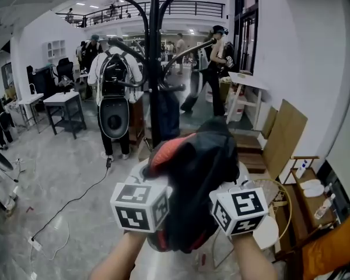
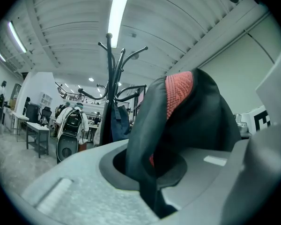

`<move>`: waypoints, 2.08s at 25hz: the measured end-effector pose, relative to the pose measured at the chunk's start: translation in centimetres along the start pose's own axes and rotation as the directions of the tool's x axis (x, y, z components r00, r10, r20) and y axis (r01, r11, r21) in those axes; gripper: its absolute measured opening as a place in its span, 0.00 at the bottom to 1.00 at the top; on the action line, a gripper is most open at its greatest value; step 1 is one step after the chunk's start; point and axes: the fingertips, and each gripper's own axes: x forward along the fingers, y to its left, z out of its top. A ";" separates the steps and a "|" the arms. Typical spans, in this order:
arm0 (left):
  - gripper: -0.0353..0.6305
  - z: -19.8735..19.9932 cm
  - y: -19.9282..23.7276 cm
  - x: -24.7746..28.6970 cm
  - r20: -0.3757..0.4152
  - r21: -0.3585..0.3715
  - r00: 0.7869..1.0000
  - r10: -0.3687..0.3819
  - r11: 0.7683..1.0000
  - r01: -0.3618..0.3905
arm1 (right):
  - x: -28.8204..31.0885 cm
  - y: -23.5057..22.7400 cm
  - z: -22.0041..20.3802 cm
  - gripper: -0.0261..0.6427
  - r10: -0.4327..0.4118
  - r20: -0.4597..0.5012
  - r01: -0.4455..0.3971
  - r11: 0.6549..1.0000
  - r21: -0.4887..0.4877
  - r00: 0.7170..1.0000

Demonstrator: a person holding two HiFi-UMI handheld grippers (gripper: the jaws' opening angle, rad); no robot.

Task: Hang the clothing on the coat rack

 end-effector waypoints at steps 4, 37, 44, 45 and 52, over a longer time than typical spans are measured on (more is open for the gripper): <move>0.09 1.2 0.9 0.8 0.017 0.021 1.000 0.013 1.000 -0.014 | 1.4 -0.2 1.0 0.10 0.015 0.025 -0.014 1.000 -0.013 1.000; 0.09 6.5 3.6 5.8 0.090 0.069 0.920 0.382 0.919 -0.388 | 11.2 -7.0 3.8 0.10 0.344 0.140 -0.336 0.938 -0.082 0.928; 0.09 8.0 6.1 5.0 0.110 0.062 0.891 0.440 0.892 -0.448 | 13.6 -5.7 5.3 0.10 0.396 0.165 -0.385 0.918 -0.096 0.903; 0.09 8.1 6.4 4.9 0.113 0.063 0.887 0.447 0.888 -0.455 | 13.9 -5.5 5.4 0.10 0.402 0.170 -0.391 0.915 -0.097 0.900; 0.09 9.3 8.2 5.0 0.125 0.075 0.864 0.489 0.863 -0.499 | 16.1 -5.2 6.6 0.10 0.442 0.187 -0.431 0.897 -0.099 0.877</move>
